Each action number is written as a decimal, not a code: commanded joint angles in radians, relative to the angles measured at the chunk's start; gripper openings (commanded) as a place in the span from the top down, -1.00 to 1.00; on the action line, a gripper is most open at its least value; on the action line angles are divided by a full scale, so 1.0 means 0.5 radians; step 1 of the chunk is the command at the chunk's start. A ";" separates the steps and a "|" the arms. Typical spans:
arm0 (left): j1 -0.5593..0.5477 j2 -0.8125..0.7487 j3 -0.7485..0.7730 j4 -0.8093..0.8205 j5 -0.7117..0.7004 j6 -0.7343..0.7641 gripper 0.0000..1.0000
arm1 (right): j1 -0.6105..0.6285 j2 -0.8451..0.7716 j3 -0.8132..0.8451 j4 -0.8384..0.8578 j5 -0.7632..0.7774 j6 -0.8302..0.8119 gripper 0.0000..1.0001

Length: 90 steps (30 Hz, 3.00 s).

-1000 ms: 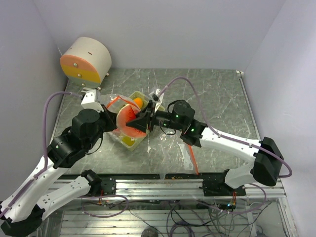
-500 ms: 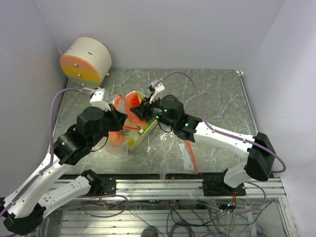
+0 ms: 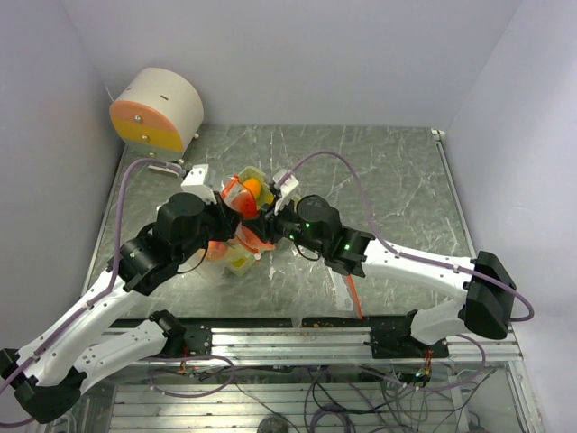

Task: Place the food in the zip-top bag and seal the zipper
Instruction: Place the fake fruit in the zipper food storage bag.

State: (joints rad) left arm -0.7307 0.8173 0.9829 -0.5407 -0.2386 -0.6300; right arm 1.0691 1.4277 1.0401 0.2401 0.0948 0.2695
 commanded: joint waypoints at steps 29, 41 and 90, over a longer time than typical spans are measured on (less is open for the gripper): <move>-0.002 -0.251 -0.468 0.551 0.764 0.119 0.86 | -0.129 -0.280 -0.042 0.100 0.204 -0.050 1.00; -0.002 0.192 -0.708 1.232 0.818 -0.036 0.86 | -0.124 -0.386 -0.157 -0.180 0.170 -0.125 1.00; 0.001 0.097 0.672 -0.351 -0.805 0.144 0.86 | -0.125 -0.778 -0.142 -0.379 0.771 0.079 -0.94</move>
State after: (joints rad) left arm -0.7284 0.9257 1.2377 -0.5201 -0.4080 -0.6132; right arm 1.0153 1.0672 0.9871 0.0441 0.4053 0.2867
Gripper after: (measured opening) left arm 0.075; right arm 0.972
